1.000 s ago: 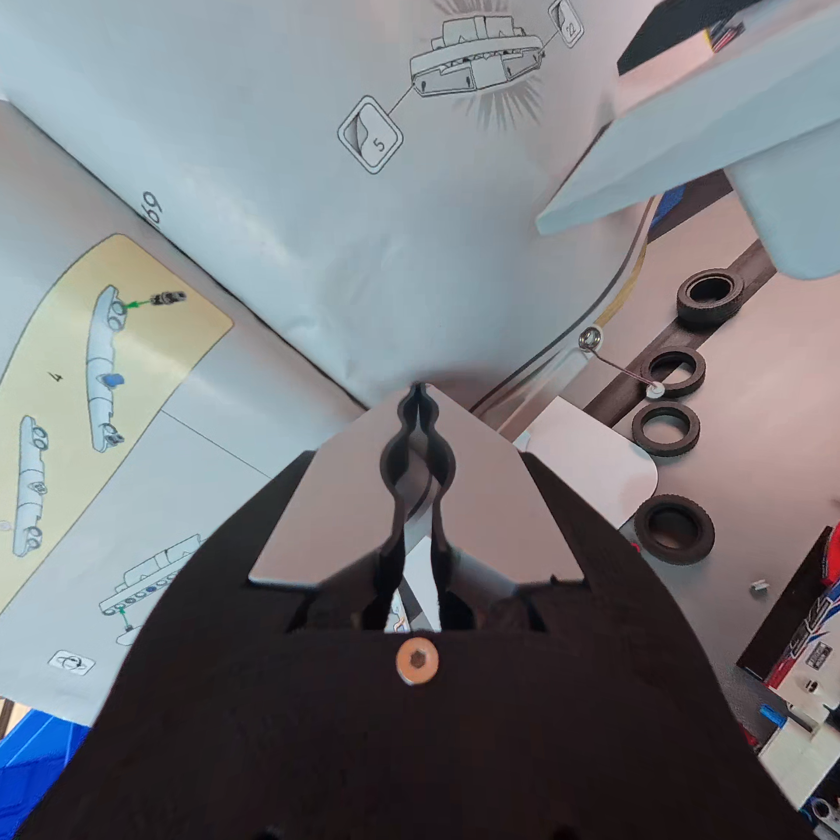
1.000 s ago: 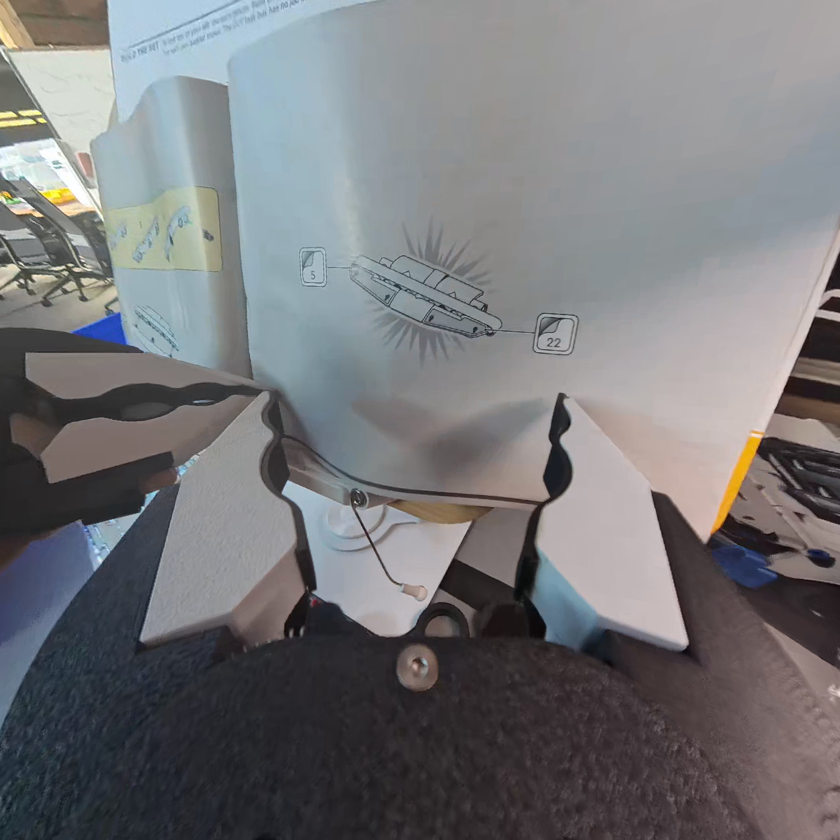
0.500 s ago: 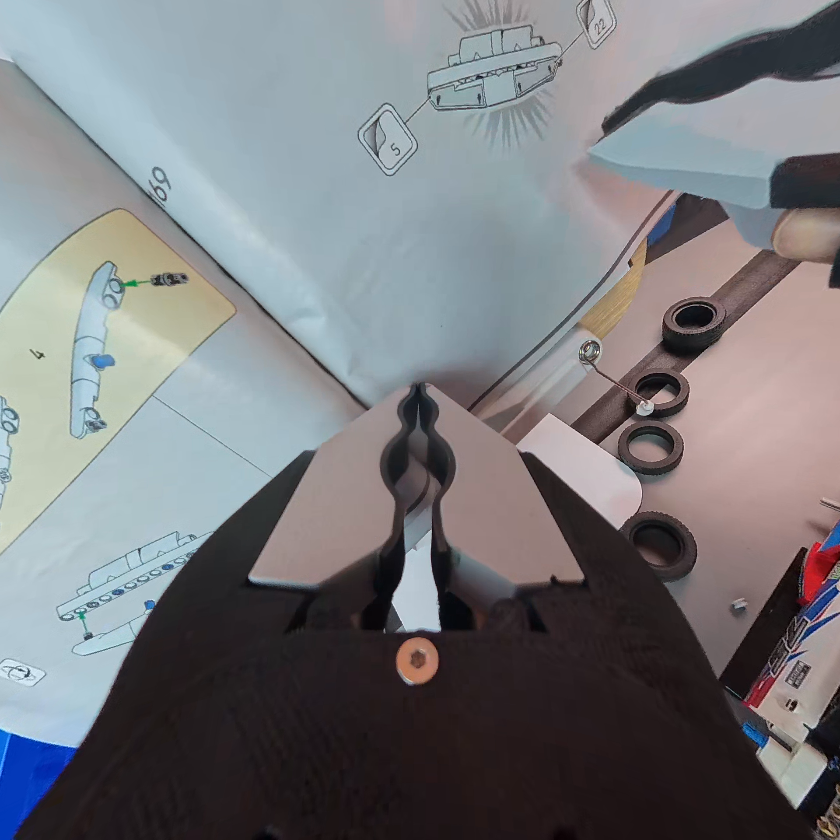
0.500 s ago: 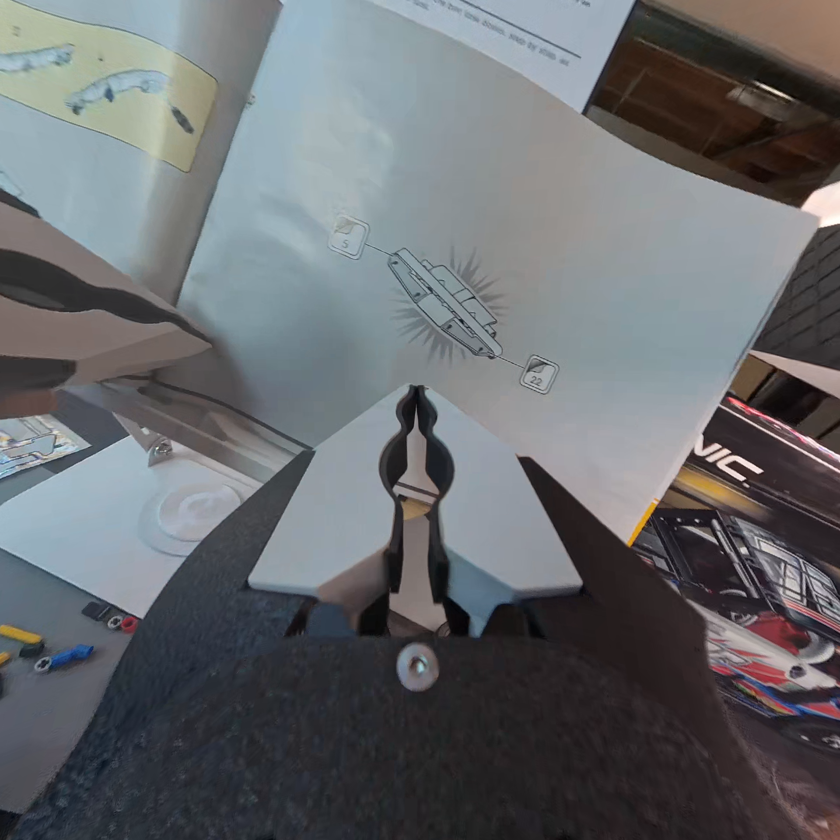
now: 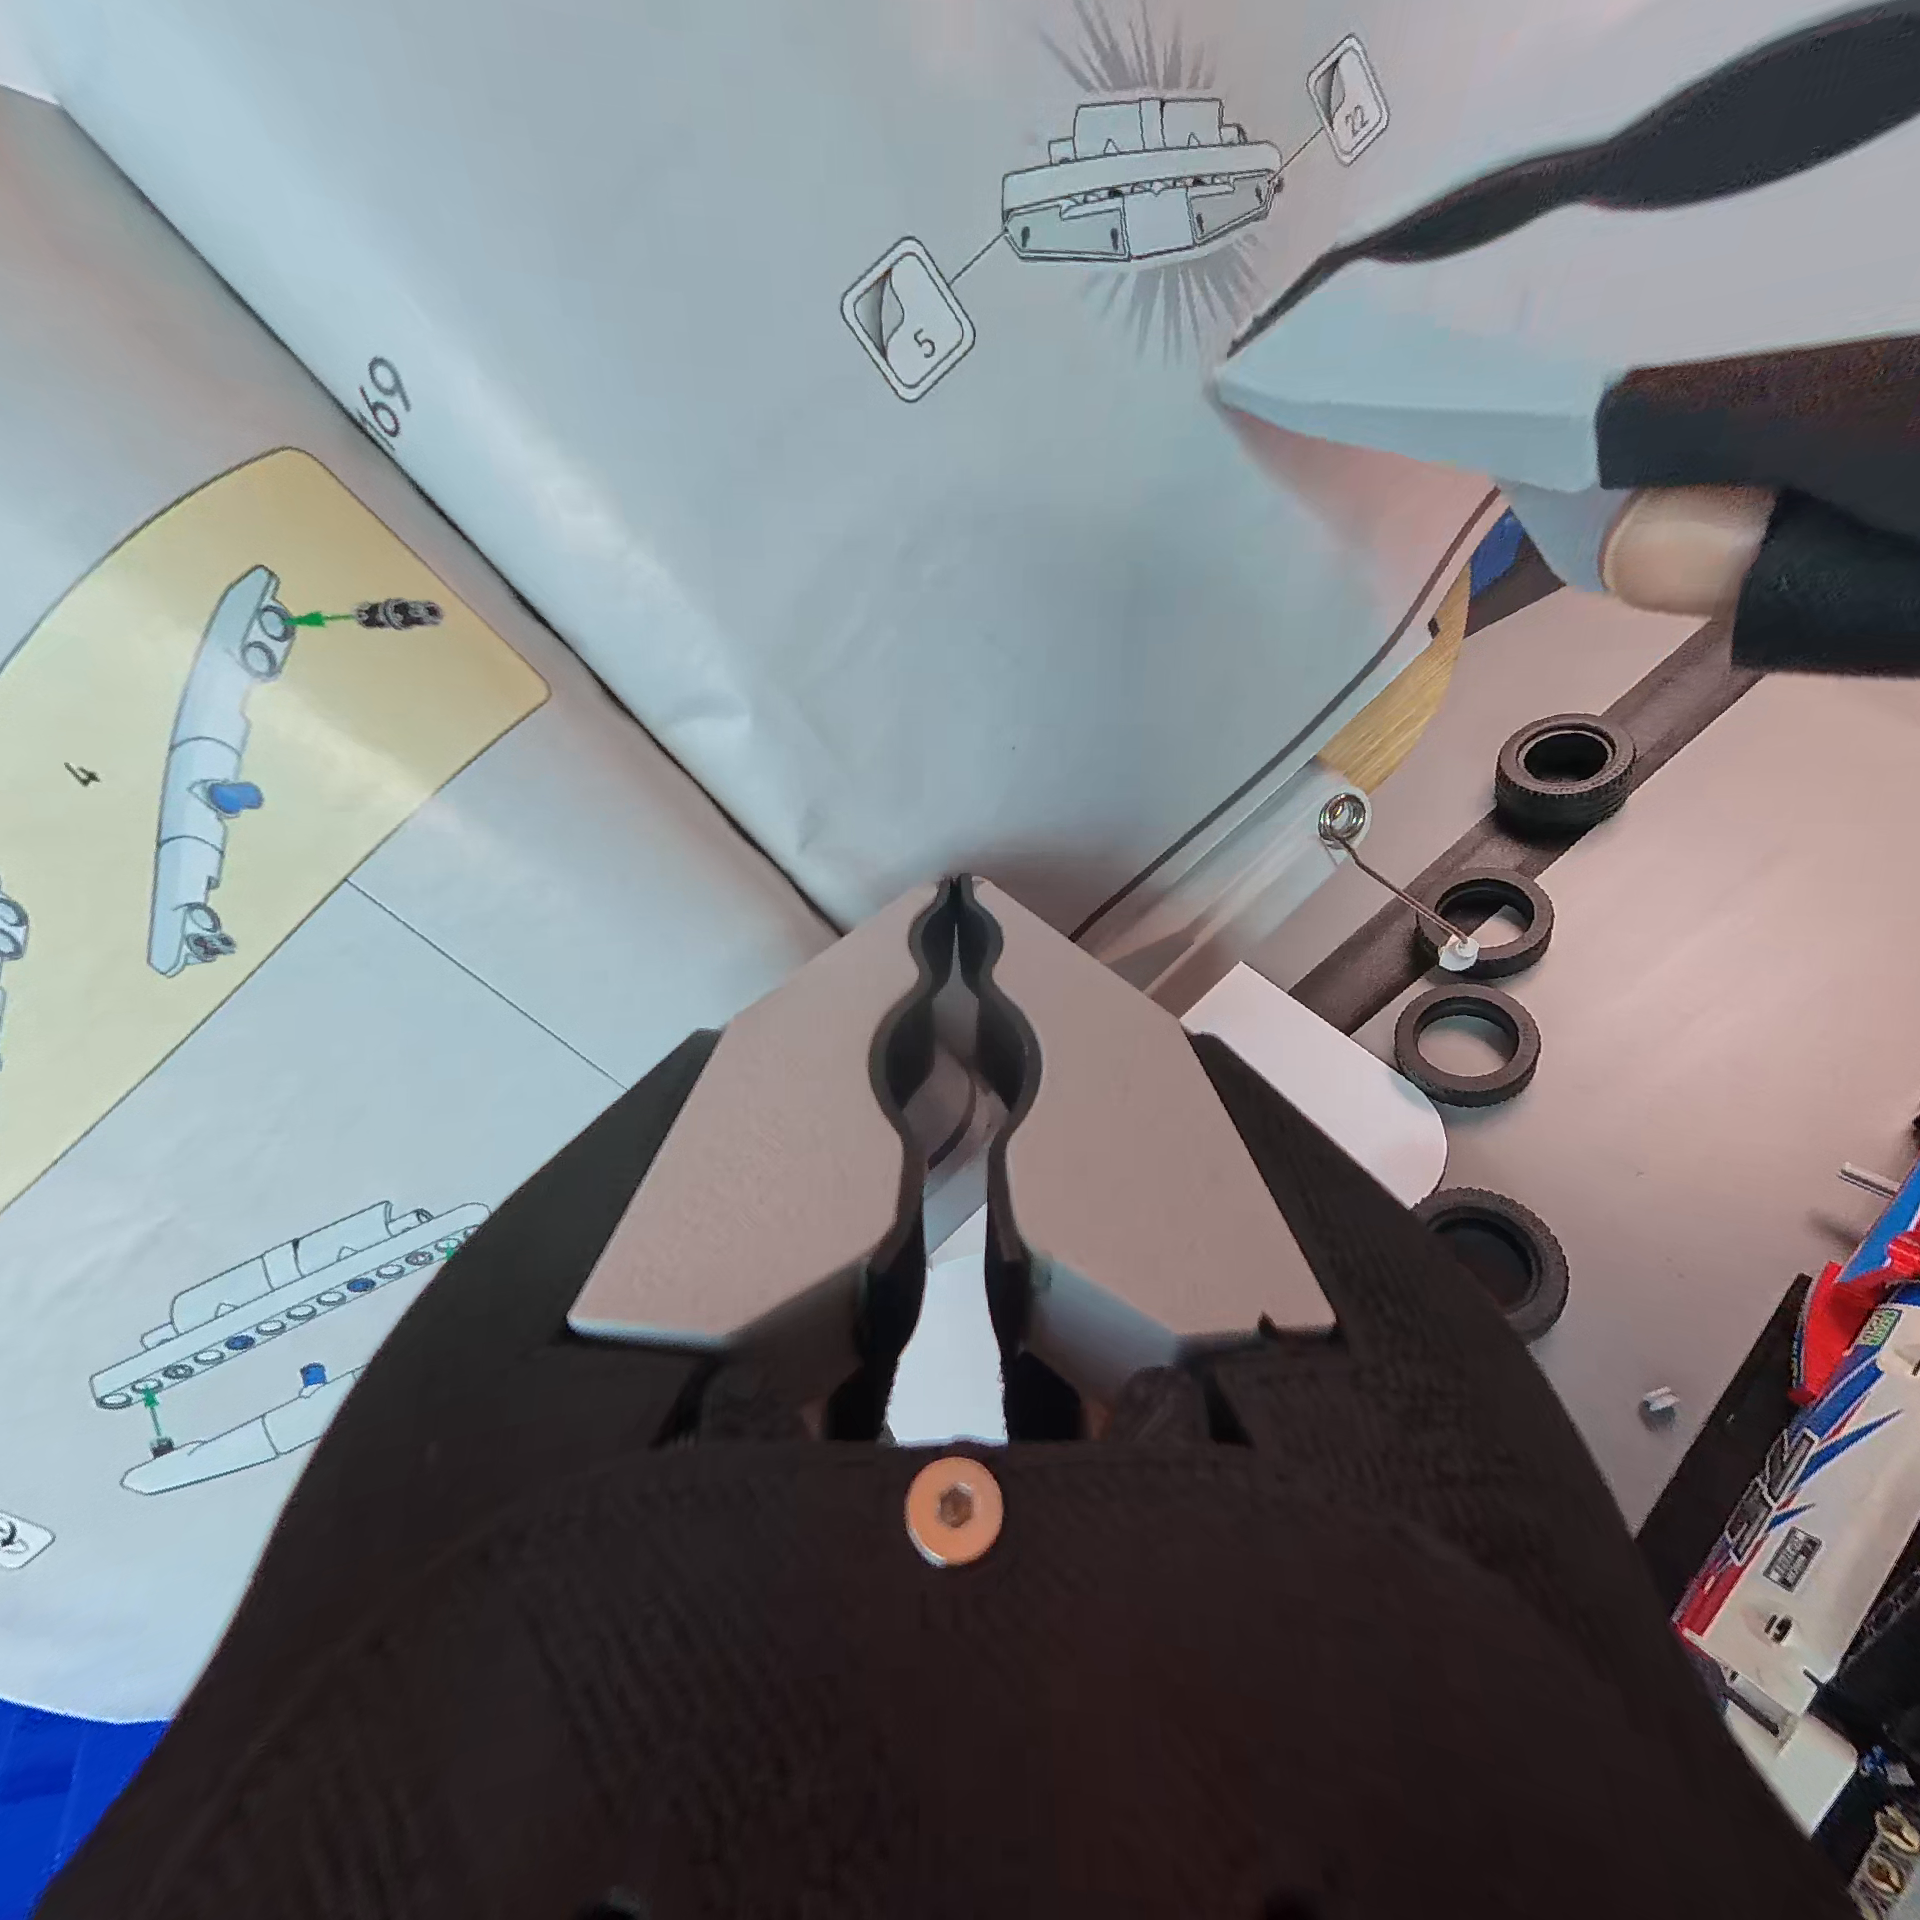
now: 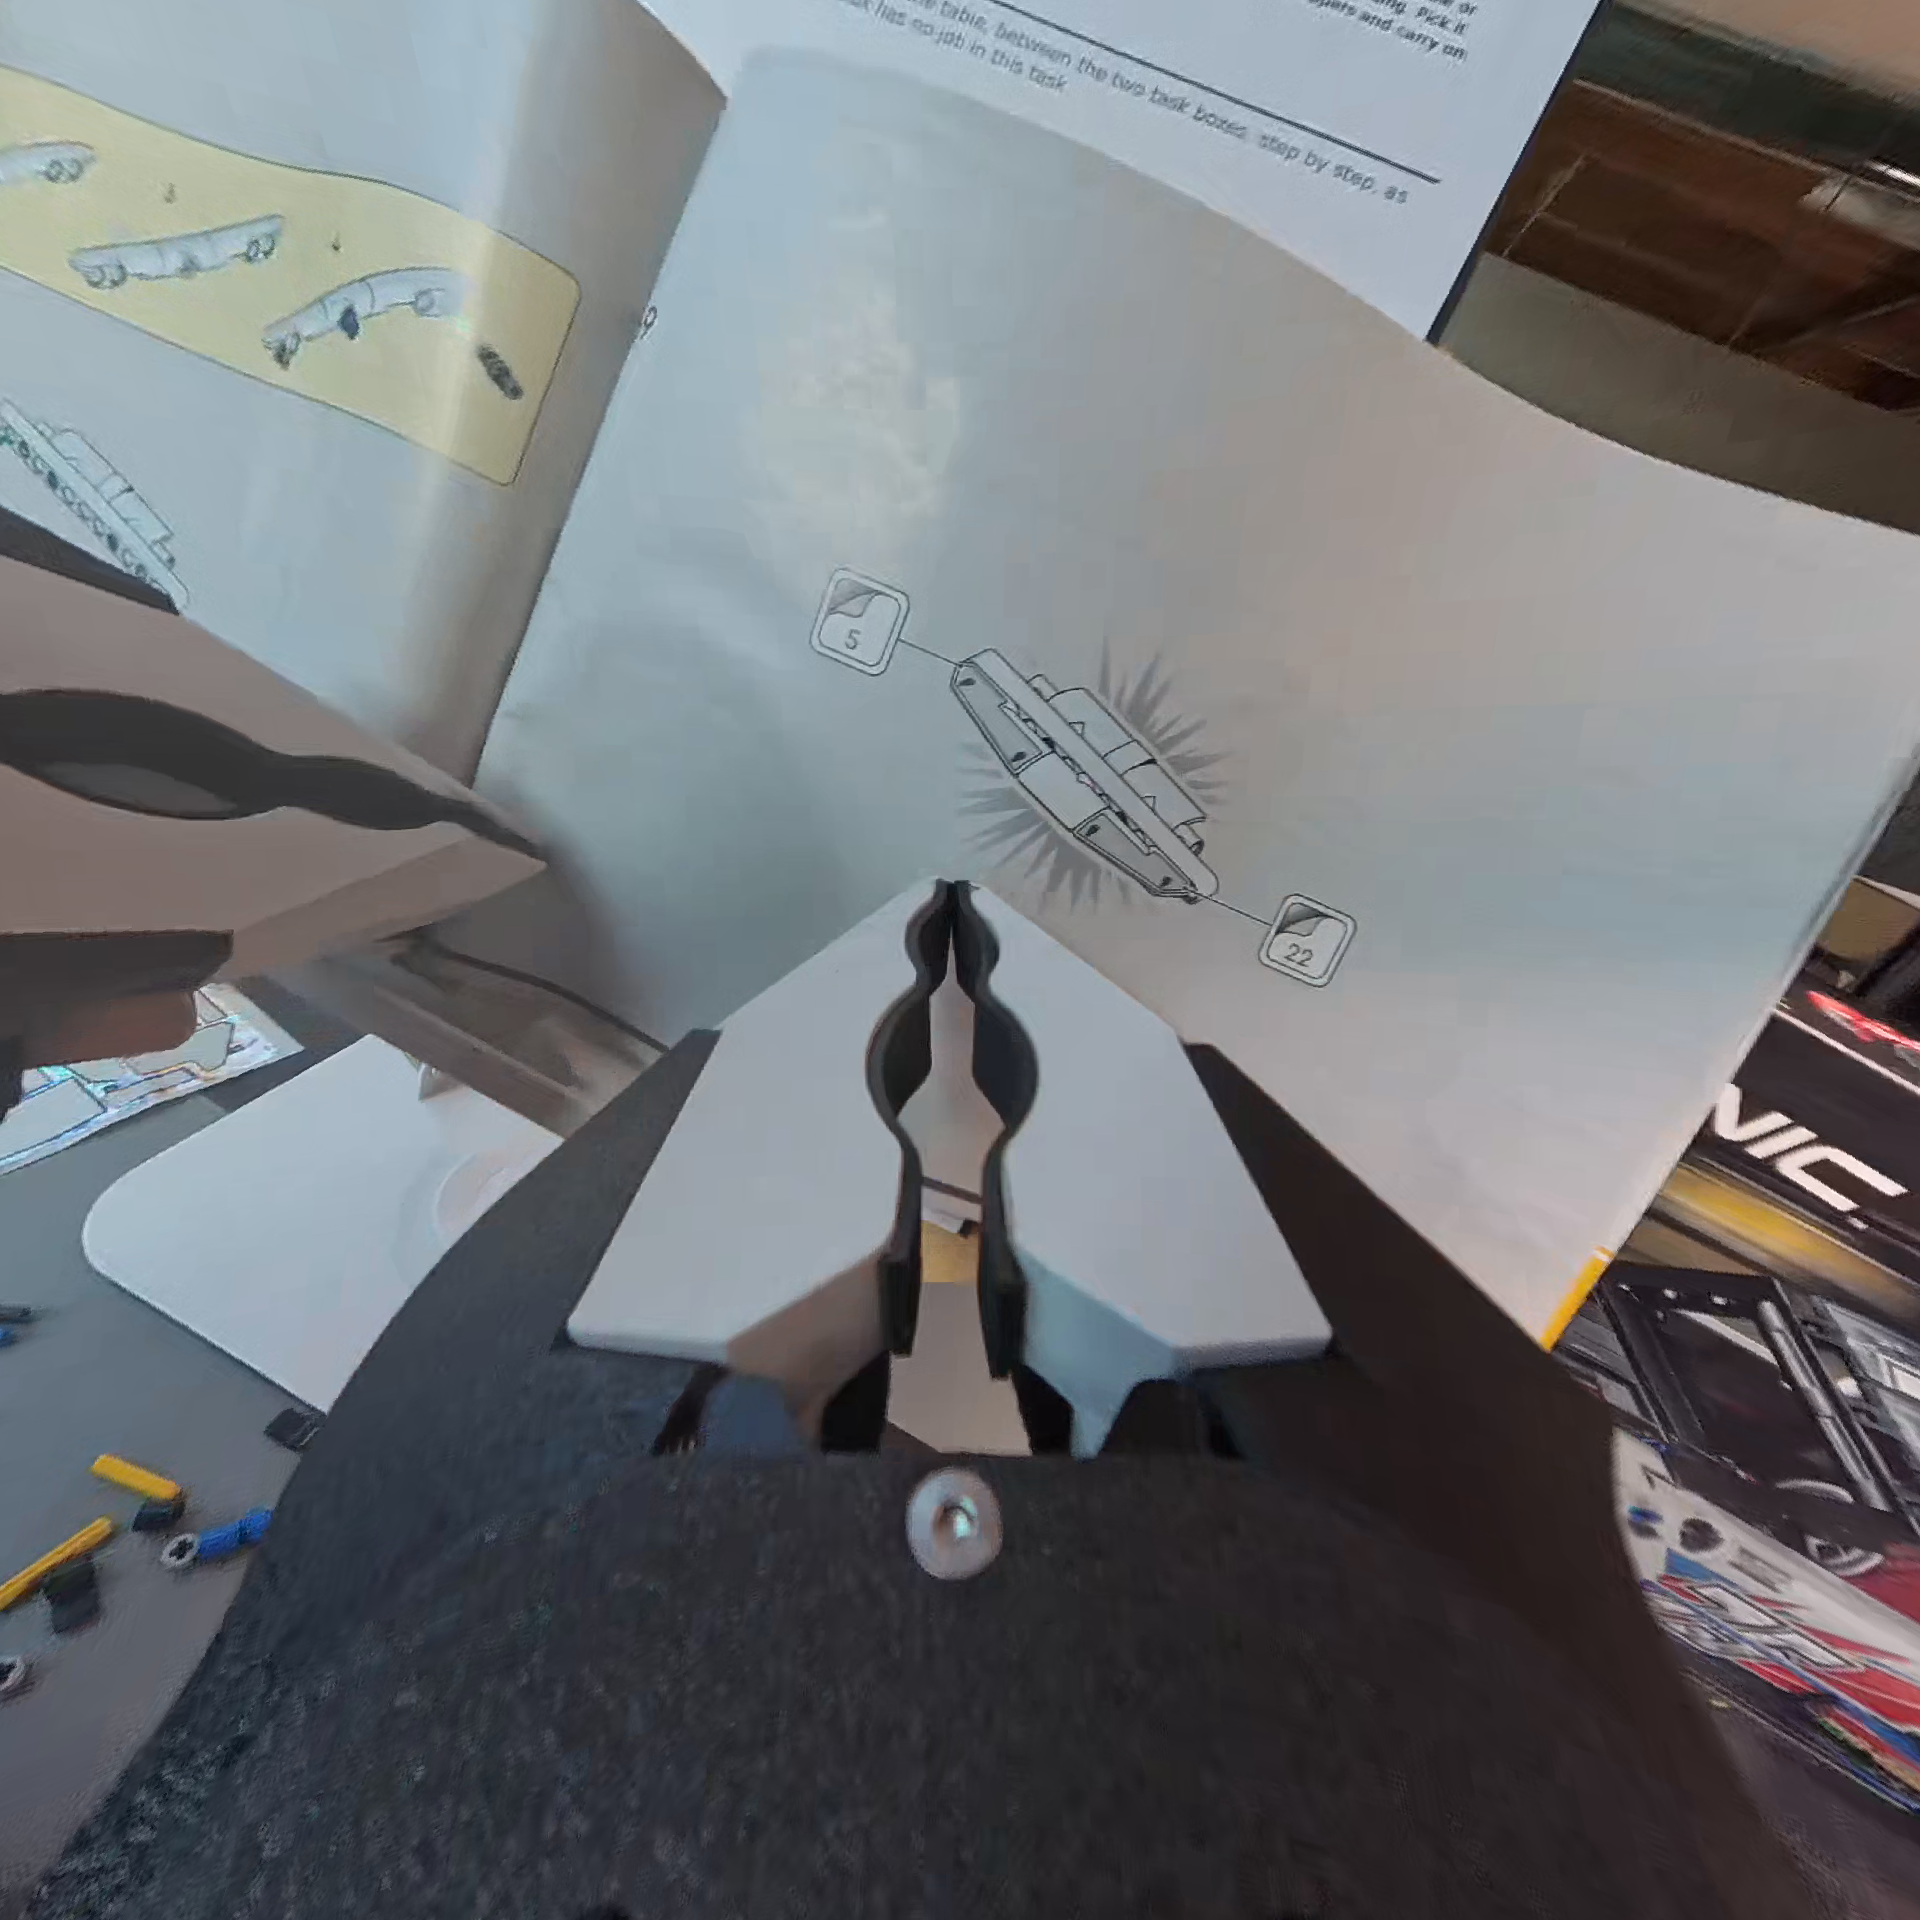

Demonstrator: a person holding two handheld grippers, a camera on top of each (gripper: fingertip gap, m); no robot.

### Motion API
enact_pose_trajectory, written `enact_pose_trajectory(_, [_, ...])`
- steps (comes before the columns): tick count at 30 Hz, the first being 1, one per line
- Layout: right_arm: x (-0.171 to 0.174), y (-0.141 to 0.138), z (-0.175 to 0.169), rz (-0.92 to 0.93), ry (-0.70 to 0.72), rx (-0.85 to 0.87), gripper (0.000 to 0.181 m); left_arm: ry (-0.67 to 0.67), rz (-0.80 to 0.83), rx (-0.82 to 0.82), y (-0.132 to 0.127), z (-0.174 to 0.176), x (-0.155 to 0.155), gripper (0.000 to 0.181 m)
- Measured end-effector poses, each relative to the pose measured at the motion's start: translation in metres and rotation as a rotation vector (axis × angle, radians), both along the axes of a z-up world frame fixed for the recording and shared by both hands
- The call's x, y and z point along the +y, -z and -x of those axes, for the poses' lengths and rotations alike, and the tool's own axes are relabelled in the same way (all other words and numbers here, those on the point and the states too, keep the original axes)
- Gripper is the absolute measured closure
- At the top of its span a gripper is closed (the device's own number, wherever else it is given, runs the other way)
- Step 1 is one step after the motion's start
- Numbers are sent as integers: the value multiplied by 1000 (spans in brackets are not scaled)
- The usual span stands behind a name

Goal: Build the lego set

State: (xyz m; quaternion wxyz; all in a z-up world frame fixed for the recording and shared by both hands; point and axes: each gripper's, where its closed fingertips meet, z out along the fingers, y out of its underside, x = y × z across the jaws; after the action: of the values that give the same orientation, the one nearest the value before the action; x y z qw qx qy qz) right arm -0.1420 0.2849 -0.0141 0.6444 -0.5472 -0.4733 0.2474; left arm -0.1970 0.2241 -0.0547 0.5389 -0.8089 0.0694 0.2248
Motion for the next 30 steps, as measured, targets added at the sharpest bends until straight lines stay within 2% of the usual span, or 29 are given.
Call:
enact_pose_trajectory(2, [1, 1, -5, 13, 11, 26, 181, 4, -2, 0, 0, 0, 0, 181])
enact_pose_trajectory(3, [7, -3, -9, 20, 34, 61, 161, 5, -4, 0, 0, 0, 0, 181])
enact_pose_trajectory(6, [25, -8, -8, 131, 18, 107, 84, 4, -6, 0, 0, 0, 0, 181])
enact_pose_trajectory(8, [21, 0, 7, 243, -61, 62, 72, 0, -8, 2, 0, 0, 1, 181])
enact_pose_trajectory(10, [23, -3, 5, 125, 3, 23, 100, -5, -15, -1, -1, 0, 1, 181])
enact_pose_trajectory(12, [13, -6, 3, 30, 23, -7, 157, -5, -13, -14, 0, 0, 1, 181])
enact_pose_trajectory(14, [-1, 1, 9, -2, -17, -40, 181, -3, -15, -14, 0, 0, 1, 181])
enact_pose_trajectory(16, [-3, 5, 10, 19, -36, -38, 181, -3, -14, -13, 0, 0, 0, 181])
enact_pose_trajectory(17, [-1, 2, 7, 38, -32, -6, 176, 0, -15, -16, 0, -1, -1, 181])
enact_pose_trajectory(18, [7, -3, 2, 56, -3, 35, 155, 2, -16, -18, -1, -1, -1, 181])
enact_pose_trajectory(20, [19, -6, -1, 109, 19, 56, 149, 5, -18, -17, -1, -1, -1, 181])
enact_pose_trajectory(23, [14, -2, 6, 149, -52, 34, 140, 5, -26, -22, -1, 0, 0, 181])
enact_pose_trajectory(24, [8, 2, 8, 127, -71, 0, 164, 5, -28, -23, -1, 0, 0, 181])
enact_pose_trajectory(25, [4, 4, 9, 91, -68, -18, 174, 6, -29, -24, 0, 0, 0, 181])
enact_pose_trajectory(27, [-6, 0, 8, 16, -58, -8, 181, 14, -35, -31, -1, -1, -1, 181])
enact_pose_trajectory(29, [-16, -6, 6, -28, -68, 28, 181, 58, -69, -84, -6, -6, -4, 180])
enact_pose_trajectory(30, [-23, -8, 6, -52, -81, 42, 181, 98, -101, -143, -12, -12, -6, 171])
